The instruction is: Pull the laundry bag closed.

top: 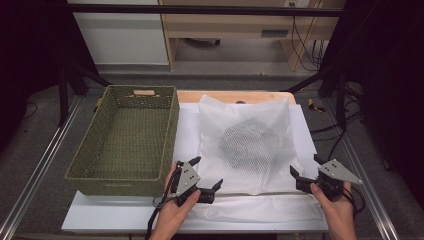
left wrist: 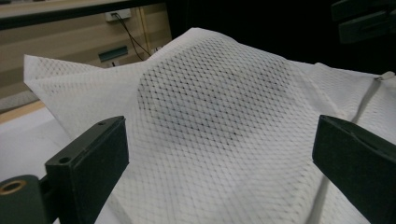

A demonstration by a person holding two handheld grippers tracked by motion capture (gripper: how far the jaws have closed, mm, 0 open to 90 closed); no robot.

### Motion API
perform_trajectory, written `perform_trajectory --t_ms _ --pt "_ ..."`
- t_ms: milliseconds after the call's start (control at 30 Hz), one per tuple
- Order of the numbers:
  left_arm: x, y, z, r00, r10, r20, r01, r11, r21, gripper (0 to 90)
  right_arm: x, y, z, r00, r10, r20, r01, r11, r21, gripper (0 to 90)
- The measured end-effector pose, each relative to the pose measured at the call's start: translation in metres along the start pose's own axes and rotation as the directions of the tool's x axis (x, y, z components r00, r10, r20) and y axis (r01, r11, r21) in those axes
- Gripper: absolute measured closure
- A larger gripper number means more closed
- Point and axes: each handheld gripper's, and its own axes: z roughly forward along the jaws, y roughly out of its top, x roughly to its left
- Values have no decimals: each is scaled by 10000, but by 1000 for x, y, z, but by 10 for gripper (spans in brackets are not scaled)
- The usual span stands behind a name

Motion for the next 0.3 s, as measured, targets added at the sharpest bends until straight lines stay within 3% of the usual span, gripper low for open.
perform_trajectory --t_ms 133,233,300 --pt "-2 0 -9 9996 -264 132 265 9996 -133 29 0 -6 -7 9999 99 129 -99 10000 12 98" --pt "-5 -2 -12 9993 -229 299 232 9997 -82 28 -1 -7 -10 9990 2 437 -5 10000 60 95" --pt "-4 0 -14 9992 -350 214 354 9992 -173 29 -1 -9 -11 9985 -84 550 74 9998 173 94"
